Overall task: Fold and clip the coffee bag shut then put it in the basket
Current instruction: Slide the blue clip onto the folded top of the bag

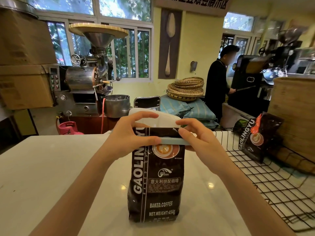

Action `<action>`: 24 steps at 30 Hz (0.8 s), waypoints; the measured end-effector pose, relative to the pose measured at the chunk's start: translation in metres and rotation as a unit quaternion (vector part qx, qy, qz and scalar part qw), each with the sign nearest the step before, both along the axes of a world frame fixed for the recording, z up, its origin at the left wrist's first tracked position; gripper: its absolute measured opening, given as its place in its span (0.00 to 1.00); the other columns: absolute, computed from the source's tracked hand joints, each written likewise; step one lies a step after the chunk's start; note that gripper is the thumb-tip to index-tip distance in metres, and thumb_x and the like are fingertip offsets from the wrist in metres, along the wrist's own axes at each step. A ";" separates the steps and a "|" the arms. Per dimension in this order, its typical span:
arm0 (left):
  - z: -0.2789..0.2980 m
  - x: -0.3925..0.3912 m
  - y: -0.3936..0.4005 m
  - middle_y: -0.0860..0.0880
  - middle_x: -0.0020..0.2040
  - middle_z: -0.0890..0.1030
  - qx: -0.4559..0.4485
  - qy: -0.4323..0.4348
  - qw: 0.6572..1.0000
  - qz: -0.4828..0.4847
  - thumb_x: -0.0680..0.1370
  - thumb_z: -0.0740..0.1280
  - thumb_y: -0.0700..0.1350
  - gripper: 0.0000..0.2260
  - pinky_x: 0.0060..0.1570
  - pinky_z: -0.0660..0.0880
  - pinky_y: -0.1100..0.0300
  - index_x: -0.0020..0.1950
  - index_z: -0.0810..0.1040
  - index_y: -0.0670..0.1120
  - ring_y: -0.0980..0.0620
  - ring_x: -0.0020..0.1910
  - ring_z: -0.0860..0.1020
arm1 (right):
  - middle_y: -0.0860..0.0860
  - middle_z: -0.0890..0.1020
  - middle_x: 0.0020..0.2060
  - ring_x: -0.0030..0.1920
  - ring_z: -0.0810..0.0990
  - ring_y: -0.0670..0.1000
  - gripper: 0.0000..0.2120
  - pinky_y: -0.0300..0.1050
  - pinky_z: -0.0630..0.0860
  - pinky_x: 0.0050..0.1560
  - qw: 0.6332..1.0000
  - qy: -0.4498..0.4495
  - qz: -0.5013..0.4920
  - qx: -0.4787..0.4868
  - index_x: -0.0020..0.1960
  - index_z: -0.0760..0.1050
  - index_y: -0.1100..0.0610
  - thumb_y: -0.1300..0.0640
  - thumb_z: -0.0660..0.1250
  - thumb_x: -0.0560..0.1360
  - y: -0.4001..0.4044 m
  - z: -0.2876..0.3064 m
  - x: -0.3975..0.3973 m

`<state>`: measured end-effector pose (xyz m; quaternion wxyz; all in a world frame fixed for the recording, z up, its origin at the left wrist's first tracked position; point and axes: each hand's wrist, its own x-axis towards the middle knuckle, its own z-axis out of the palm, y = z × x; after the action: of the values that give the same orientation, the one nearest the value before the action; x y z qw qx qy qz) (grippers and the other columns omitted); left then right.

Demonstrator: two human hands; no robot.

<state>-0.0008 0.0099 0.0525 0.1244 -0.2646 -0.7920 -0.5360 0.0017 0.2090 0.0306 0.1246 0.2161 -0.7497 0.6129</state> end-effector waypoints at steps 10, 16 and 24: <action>0.000 0.003 0.001 0.56 0.41 0.83 -0.001 0.005 1.000 0.024 0.63 0.75 0.40 0.18 0.34 0.79 0.66 0.48 0.78 0.55 0.59 0.42 0.82 | 0.46 0.75 0.43 0.46 0.74 0.45 0.04 0.36 0.70 0.44 0.989 0.049 -0.140 0.023 0.37 0.78 0.50 0.52 0.72 0.67 0.006 -0.003 0.000; -0.001 0.004 0.000 0.58 0.35 0.85 0.011 0.007 1.000 0.027 0.63 0.75 0.39 0.15 0.33 0.80 0.64 0.46 0.80 0.53 0.55 0.40 0.83 | 0.48 0.85 0.46 0.47 0.83 0.48 0.18 0.38 0.77 0.47 0.994 -0.097 0.055 -0.014 0.50 0.78 0.50 0.55 0.74 0.61 0.020 -0.005 -0.008; 0.011 0.009 0.001 0.62 0.41 0.79 -0.171 0.086 0.979 0.073 0.67 0.72 0.47 0.18 0.43 0.74 0.75 0.54 0.74 0.60 0.68 0.41 0.79 | 0.46 0.86 0.31 0.37 0.83 0.43 0.10 0.32 0.77 0.41 0.995 -0.061 0.045 -0.067 0.40 0.80 0.52 0.56 0.73 0.59 0.017 -0.013 -0.013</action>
<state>0.0086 0.0110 0.0636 0.1839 -0.2683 -0.8754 -0.3577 -0.0115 0.2260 0.0175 0.0652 0.2034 -0.7023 0.6791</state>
